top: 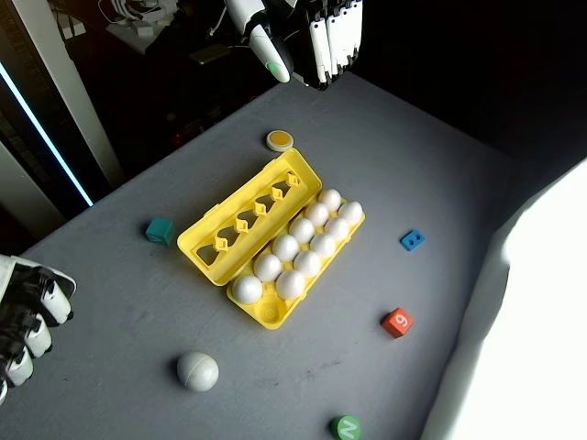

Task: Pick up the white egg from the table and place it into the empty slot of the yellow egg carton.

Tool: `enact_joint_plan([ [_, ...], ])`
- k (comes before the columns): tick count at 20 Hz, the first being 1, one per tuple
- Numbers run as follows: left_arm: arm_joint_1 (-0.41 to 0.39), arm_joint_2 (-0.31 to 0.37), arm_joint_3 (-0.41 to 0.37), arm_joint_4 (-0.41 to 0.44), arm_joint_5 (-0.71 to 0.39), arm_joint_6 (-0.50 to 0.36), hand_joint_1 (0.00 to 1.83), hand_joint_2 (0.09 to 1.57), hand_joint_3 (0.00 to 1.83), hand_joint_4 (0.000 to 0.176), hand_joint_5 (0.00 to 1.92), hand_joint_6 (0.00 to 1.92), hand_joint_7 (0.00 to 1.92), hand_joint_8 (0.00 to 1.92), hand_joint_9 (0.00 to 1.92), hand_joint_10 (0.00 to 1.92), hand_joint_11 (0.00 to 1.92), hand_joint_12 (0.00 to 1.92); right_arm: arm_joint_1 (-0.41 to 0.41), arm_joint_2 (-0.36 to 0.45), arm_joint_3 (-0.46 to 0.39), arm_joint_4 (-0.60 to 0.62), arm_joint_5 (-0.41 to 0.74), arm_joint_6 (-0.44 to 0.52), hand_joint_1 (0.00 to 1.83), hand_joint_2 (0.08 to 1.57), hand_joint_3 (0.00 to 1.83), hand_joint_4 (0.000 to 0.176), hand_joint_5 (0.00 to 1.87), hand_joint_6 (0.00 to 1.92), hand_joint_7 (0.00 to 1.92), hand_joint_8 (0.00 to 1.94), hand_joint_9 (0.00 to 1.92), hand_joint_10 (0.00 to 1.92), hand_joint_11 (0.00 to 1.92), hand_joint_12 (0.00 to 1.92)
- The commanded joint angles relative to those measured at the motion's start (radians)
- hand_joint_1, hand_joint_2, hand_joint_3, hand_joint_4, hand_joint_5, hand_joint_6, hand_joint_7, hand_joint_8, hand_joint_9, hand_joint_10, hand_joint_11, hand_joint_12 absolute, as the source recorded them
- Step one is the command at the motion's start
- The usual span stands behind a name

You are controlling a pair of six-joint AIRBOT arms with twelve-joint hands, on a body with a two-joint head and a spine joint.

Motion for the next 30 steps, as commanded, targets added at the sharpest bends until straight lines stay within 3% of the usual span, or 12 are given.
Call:
enact_joint_plan([
  [1, -0.015, 0.002, 0.000, 0.088, 0.024, 0.004, 0.00, 1.18, 0.27, 0.000, 0.04, 0.03, 0.02, 0.02, 0.00, 0.02, 0.00, 0.02, 0.005, 0.004, 0.003, 0.012, 0.100, 0.000, 0.00, 1.12, 0.16, 0.000, 0.09, 0.04, 0.04, 0.03, 0.02, 0.02, 0.00, 0.06],
  [3, -0.015, 0.002, 0.000, 0.089, 0.024, 0.004, 0.00, 1.18, 0.27, 0.000, 0.04, 0.03, 0.02, 0.02, 0.00, 0.02, 0.00, 0.02, 0.005, 0.002, 0.004, 0.013, 0.100, 0.000, 0.00, 1.12, 0.16, 0.000, 0.09, 0.04, 0.04, 0.03, 0.02, 0.02, 0.00, 0.06],
  [5, -0.015, 0.002, 0.000, 0.091, 0.024, 0.004, 0.00, 1.29, 0.03, 0.000, 0.07, 0.01, 0.06, 0.01, 0.03, 0.01, 0.00, 0.00, 0.006, 0.001, 0.005, 0.013, 0.101, 0.000, 0.00, 1.18, 0.01, 0.000, 0.10, 0.00, 0.04, 0.00, 0.02, 0.00, 0.00, 0.04],
  [17, -0.014, 0.002, 0.001, 0.094, 0.024, 0.004, 0.00, 1.28, 0.01, 0.000, 0.01, 0.00, 0.02, 0.00, 0.00, 0.00, 0.00, 0.00, -0.002, -0.035, 0.050, 0.013, 0.106, -0.023, 0.00, 1.11, 0.00, 0.000, 0.04, 0.01, 0.00, 0.00, 0.00, 0.00, 0.00, 0.00],
  [20, -0.014, 0.002, 0.001, 0.094, 0.024, 0.004, 0.00, 1.28, 0.01, 0.000, 0.04, 0.01, 0.05, 0.01, 0.02, 0.01, 0.00, 0.00, -0.012, -0.089, 0.093, 0.013, 0.103, -0.043, 0.14, 1.00, 0.00, 0.000, 0.11, 0.00, 0.00, 0.00, 0.00, 0.00, 0.01, 0.00],
  [21, -0.014, 0.002, 0.001, 0.094, 0.024, 0.004, 0.00, 1.28, 0.01, 0.000, 0.04, 0.01, 0.05, 0.01, 0.02, 0.01, 0.00, 0.00, -0.012, -0.108, 0.109, 0.013, 0.094, -0.047, 0.10, 0.96, 0.00, 0.054, 0.10, 0.00, 0.00, 0.00, 0.00, 0.00, 0.00, 0.00],
  [22, -0.014, 0.002, 0.001, 0.094, 0.024, 0.004, 0.00, 1.28, 0.01, 0.000, 0.04, 0.01, 0.05, 0.01, 0.02, 0.01, 0.00, 0.00, -0.012, -0.121, 0.121, 0.013, 0.092, -0.048, 0.09, 0.96, 0.00, 0.065, 0.09, 0.00, 0.00, 0.00, 0.00, 0.00, 0.00, 0.00],
  [23, -0.014, 0.002, 0.001, 0.094, 0.024, 0.004, 0.00, 1.29, 0.01, 0.000, 0.05, 0.01, 0.05, 0.01, 0.02, 0.01, 0.00, 0.00, -0.008, -0.139, 0.136, 0.013, 0.088, -0.048, 0.18, 0.89, 0.00, 0.098, 0.16, 0.01, 0.00, 0.00, 0.00, 0.00, 0.03, 0.02],
  [26, -0.014, 0.002, 0.001, 0.094, 0.024, 0.004, 0.00, 1.29, 0.01, 0.000, 0.04, 0.01, 0.04, 0.00, 0.01, 0.00, 0.00, 0.00, -0.003, -0.188, 0.178, 0.013, 0.088, -0.057, 0.37, 0.81, 0.00, 0.153, 0.34, 0.02, 0.00, 0.00, 0.00, 0.00, 0.02, 0.05],
  [28, -0.014, 0.002, 0.001, 0.094, 0.024, 0.004, 0.00, 1.29, 0.01, 0.000, 0.03, 0.00, 0.02, 0.00, 0.00, 0.00, 0.00, 0.00, 0.004, -0.227, 0.214, 0.013, 0.080, -0.060, 0.49, 0.80, 0.00, 0.157, 0.51, 0.03, 0.00, 0.00, 0.00, 0.00, 0.00, 0.00],
  [29, -0.014, 0.002, 0.001, 0.094, 0.024, 0.004, 0.00, 1.30, 0.01, 0.000, 0.04, 0.00, 0.03, 0.00, 0.00, 0.00, 0.00, 0.00, 0.007, -0.244, 0.231, 0.013, 0.078, -0.060, 0.51, 0.81, 0.00, 0.145, 0.50, 0.02, 0.00, 0.00, 0.00, 0.00, 0.00, 0.00],
  [30, -0.014, 0.002, 0.001, 0.094, 0.024, 0.004, 0.00, 1.29, 0.01, 0.000, 0.05, 0.01, 0.04, 0.01, 0.01, 0.00, 0.00, 0.00, 0.008, -0.261, 0.248, 0.013, 0.078, -0.060, 0.57, 0.81, 0.00, 0.113, 0.49, 0.02, 0.01, 0.00, 0.00, 0.00, 0.00, 0.00],
])
